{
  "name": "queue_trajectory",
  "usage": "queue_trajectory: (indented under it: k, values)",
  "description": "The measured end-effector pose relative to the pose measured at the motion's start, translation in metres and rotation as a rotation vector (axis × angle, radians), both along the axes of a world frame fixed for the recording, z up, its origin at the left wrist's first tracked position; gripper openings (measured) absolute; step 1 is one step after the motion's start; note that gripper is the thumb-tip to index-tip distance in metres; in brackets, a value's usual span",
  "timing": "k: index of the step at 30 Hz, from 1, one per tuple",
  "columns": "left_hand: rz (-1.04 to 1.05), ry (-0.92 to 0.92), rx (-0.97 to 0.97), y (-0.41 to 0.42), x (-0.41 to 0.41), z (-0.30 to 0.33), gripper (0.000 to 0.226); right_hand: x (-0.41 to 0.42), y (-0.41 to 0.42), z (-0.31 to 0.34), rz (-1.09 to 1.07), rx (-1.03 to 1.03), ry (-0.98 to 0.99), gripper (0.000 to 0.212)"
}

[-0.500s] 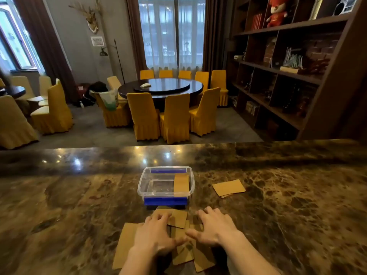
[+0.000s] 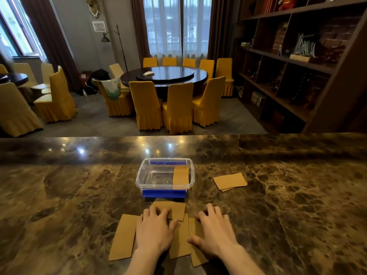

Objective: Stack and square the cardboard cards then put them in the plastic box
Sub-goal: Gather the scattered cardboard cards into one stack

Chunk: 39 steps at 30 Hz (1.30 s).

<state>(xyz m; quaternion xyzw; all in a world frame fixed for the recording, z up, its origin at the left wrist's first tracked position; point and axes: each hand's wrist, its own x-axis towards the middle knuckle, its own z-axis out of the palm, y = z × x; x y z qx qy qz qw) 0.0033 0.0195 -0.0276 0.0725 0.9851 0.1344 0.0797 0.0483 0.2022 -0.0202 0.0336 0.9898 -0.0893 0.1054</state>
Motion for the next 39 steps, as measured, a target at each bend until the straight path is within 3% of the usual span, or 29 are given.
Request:
queue_trajectory:
  k: [7, 10, 12, 16, 21, 25, 28, 32, 36, 39]
  values:
    - [0.110, -0.062, 0.008, 0.012, -0.014, 0.000, 0.053, -0.009, 0.003, -0.001, -0.029, -0.041, -0.010, 0.079]
    - [0.166, -0.086, 0.076, 0.014, -0.019, 0.007, 0.063, -0.013, 0.004, -0.004, -0.008, -0.045, -0.025, 0.083]
    - [0.196, -0.067, 0.167, 0.012, -0.021, 0.010, 0.067, -0.017, 0.007, -0.006, -0.001, -0.052, -0.026, 0.085]
    - [0.269, -0.028, 0.467, 0.000, -0.025, 0.005, 0.054, -0.021, 0.009, -0.007, -0.002, -0.094, -0.017, 0.076]
    - [0.323, -0.069, 0.717, -0.009, -0.028, 0.008, 0.046, -0.034, 0.011, 0.005, -0.104, -0.458, 0.066, 0.051]
    - [0.144, -0.205, 0.829, -0.003, -0.028, 0.019, 0.053, -0.038, 0.005, 0.017, -0.092, -0.734, 0.109, 0.049]
    - [-0.022, -0.121, 0.813, 0.005, -0.026, 0.025, 0.061, -0.038, 0.002, 0.020, -0.033, -0.802, 0.219, 0.062]
    - [-0.153, -0.008, 0.782, 0.021, -0.021, 0.036, 0.058, -0.035, 0.007, 0.022, 0.095, -0.682, 0.322, 0.071]
    - [-0.136, 0.026, 0.728, 0.024, -0.014, 0.033, 0.060, -0.024, 0.016, 0.011, 0.000, -0.658, 0.303, 0.040]
    - [-0.103, -0.047, 0.504, 0.011, -0.013, 0.029, 0.045, -0.014, 0.028, 0.002, -0.154, -0.716, 0.259, 0.025]
